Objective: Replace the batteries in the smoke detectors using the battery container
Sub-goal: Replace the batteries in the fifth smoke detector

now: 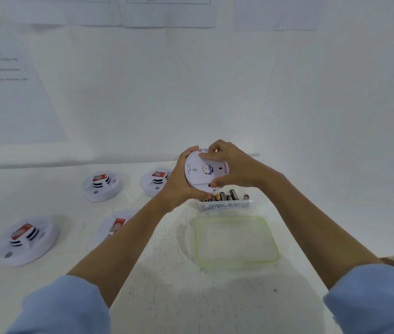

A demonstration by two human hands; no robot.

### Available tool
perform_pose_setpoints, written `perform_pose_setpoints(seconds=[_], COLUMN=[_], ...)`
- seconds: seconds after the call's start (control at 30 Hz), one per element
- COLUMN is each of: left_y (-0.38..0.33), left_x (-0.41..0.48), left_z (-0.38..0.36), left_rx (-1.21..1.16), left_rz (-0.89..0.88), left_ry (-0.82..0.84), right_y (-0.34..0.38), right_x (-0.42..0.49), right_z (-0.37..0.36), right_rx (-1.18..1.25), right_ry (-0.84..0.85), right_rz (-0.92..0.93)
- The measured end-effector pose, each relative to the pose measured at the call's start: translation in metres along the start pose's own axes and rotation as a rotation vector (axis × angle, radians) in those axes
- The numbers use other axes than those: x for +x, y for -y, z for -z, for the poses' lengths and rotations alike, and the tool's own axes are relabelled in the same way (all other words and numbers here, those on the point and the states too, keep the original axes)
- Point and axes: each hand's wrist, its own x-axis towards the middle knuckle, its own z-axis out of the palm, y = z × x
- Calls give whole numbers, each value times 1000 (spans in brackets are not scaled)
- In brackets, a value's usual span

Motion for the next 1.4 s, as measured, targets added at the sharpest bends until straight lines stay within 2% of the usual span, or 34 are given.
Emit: perform_pose_setpoints(seconds=[0.7, 1.4], left_y=[-1, 9], left_x=[-3, -2], left_z=[-5, -11], left_rx=[-6, 1], left_rz=[-2, -21], left_ry=[-4, -83], right_y=[-6, -14], right_x=[-10, -9], right_z=[-6, -20], right_rx=[24, -5], right_ry=[-60, -102], right_rz=[66, 28])
